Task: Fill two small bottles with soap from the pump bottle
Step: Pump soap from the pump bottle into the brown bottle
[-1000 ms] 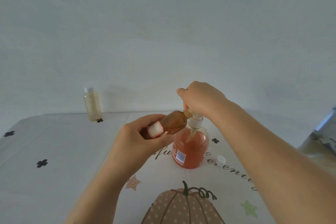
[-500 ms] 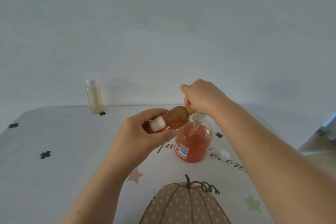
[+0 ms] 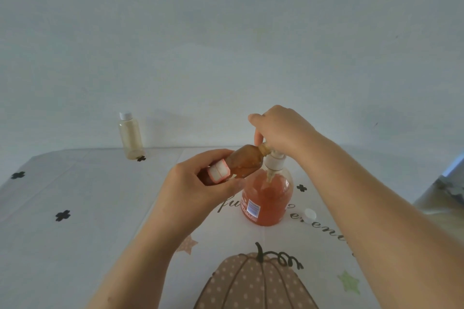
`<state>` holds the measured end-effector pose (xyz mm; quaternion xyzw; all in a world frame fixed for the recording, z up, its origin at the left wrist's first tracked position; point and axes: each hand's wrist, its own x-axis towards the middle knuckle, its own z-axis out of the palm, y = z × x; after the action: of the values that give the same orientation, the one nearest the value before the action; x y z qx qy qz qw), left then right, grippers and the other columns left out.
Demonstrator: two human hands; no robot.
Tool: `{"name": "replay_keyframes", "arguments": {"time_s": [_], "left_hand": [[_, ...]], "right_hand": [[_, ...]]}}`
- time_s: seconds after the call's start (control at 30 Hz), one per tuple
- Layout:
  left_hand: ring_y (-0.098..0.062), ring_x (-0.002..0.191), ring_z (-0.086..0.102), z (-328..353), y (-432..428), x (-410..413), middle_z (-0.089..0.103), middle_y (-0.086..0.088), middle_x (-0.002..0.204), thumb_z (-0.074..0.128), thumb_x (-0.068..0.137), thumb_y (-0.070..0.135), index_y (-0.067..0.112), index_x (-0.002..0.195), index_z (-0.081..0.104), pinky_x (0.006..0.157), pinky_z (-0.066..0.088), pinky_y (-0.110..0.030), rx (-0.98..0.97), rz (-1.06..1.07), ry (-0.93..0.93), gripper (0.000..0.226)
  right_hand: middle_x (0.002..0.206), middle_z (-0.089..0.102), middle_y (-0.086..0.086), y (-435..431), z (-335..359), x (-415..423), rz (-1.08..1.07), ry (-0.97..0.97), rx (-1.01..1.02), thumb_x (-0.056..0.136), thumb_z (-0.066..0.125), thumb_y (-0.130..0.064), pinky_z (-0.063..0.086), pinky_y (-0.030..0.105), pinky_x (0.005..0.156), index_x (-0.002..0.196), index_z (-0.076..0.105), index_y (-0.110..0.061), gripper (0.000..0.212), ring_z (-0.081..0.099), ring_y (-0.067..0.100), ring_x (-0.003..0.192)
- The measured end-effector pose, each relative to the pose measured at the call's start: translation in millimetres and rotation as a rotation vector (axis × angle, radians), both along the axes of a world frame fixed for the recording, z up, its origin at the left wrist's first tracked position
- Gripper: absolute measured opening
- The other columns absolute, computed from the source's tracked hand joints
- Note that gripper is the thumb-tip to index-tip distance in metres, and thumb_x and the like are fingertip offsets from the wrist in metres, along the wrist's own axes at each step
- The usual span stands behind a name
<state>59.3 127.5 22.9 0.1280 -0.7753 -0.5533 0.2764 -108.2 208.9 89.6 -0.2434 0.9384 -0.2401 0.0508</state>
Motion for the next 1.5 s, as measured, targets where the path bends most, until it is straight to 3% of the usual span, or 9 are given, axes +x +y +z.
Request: {"name": "replay_keyframes", "arguments": {"time_s": [0.07, 0.2, 0.37, 0.67, 0.83, 0.97, 1.1, 1.3, 1.5], "left_hand": [[-0.009, 0.071, 0.066, -0.5, -0.2, 0.0, 0.073, 0.012, 0.079, 0.082, 0.064, 0.038, 0.043, 0.089, 0.074, 0.062, 0.054, -0.024, 0.000, 0.004, -0.002, 0.027], [-0.007, 0.070, 0.067, -4.9, -5.3, -1.5, 0.073, 0.011, 0.081, 0.085, 0.068, 0.030, 0.039, 0.097, 0.074, 0.061, 0.055, -0.019, -0.043, 0.036, -0.035, 0.032], [-0.004, 0.073, 0.068, -6.6, -5.6, -1.3, 0.074, 0.013, 0.083, 0.084, 0.068, 0.028, 0.039, 0.098, 0.074, 0.065, 0.056, -0.020, -0.047, 0.037, -0.051, 0.034], [-0.001, 0.073, 0.067, -2.0, -4.2, -0.3, 0.074, 0.014, 0.084, 0.085, 0.069, 0.022, 0.040, 0.098, 0.075, 0.062, 0.051, -0.013, -0.005, 0.027, -0.016, 0.035], [0.000, 0.075, 0.068, -3.1, -5.0, -0.8, 0.074, 0.015, 0.084, 0.085, 0.069, 0.024, 0.038, 0.100, 0.075, 0.064, 0.051, -0.015, -0.001, 0.009, -0.015, 0.035], [-0.005, 0.077, 0.069, -6.4, -7.2, -4.2, 0.075, 0.013, 0.086, 0.084, 0.066, 0.030, 0.037, 0.101, 0.075, 0.067, 0.055, -0.020, -0.011, 0.015, -0.021, 0.037], [-0.001, 0.074, 0.068, -7.0, -8.2, -3.5, 0.075, 0.013, 0.085, 0.085, 0.067, 0.026, 0.036, 0.102, 0.075, 0.063, 0.049, -0.015, 0.003, 0.017, -0.024, 0.037], [-0.003, 0.078, 0.069, -5.3, -7.6, -1.3, 0.075, 0.014, 0.087, 0.085, 0.068, 0.025, 0.038, 0.102, 0.074, 0.065, 0.053, -0.016, -0.025, 0.032, -0.028, 0.038], [0.001, 0.073, 0.067, -0.9, -4.1, 0.0, 0.073, 0.020, 0.081, 0.084, 0.065, 0.032, 0.040, 0.098, 0.074, 0.062, 0.050, -0.011, -0.019, 0.034, -0.006, 0.035]], "right_hand": [[0.063, 0.056, 0.000, 1.2, -2.3, 0.7, 0.000, -0.017, -0.006, 0.099, 0.041, -0.031, 0.045, 0.034, 0.070, 0.096, 0.074, -0.006, 0.041, 0.055, 0.023, 0.065], [0.094, 0.067, 0.009, 0.8, -11.3, 1.0, 0.036, -0.023, -0.008, 0.105, 0.037, -0.033, 0.054, 0.043, 0.088, 0.106, 0.071, -0.006, 0.043, 0.064, 0.031, 0.089], [0.075, 0.060, 0.001, 0.2, -10.5, -1.4, -0.009, -0.024, -0.008, 0.099, 0.040, -0.031, 0.049, 0.036, 0.076, 0.098, 0.073, -0.007, 0.041, 0.056, 0.023, 0.070], [0.069, 0.062, 0.005, 1.1, 1.1, 2.1, -0.017, 0.047, 0.028, 0.096, 0.040, -0.033, 0.041, 0.031, 0.063, 0.096, 0.073, -0.007, 0.042, 0.056, 0.024, 0.066], [0.070, 0.060, 0.005, 1.6, 0.6, 0.7, 0.002, 0.037, 0.042, 0.097, 0.042, -0.029, 0.043, 0.033, 0.067, 0.097, 0.073, -0.007, 0.038, 0.057, 0.025, 0.070], [0.085, 0.061, 0.004, 2.7, -7.0, -1.2, 0.049, 0.060, 0.082, 0.103, 0.039, -0.025, 0.047, 0.035, 0.076, 0.096, 0.066, -0.008, 0.033, 0.055, 0.022, 0.074], [0.075, 0.054, 0.000, 2.1, -7.7, -2.3, 0.048, 0.079, 0.098, 0.101, 0.039, -0.025, 0.043, 0.032, 0.068, 0.094, 0.068, -0.009, 0.034, 0.051, 0.019, 0.068], [0.079, 0.062, 0.006, 0.9, -3.4, 1.5, -0.006, 0.063, 0.070, 0.098, 0.040, -0.031, 0.044, 0.033, 0.068, 0.097, 0.072, -0.008, 0.040, 0.057, 0.024, 0.071], [0.066, 0.060, 0.002, 0.2, 4.5, 0.9, -0.013, 0.057, 0.066, 0.098, 0.042, -0.034, 0.043, 0.031, 0.066, 0.096, 0.075, -0.006, 0.044, 0.057, 0.023, 0.065]]}}
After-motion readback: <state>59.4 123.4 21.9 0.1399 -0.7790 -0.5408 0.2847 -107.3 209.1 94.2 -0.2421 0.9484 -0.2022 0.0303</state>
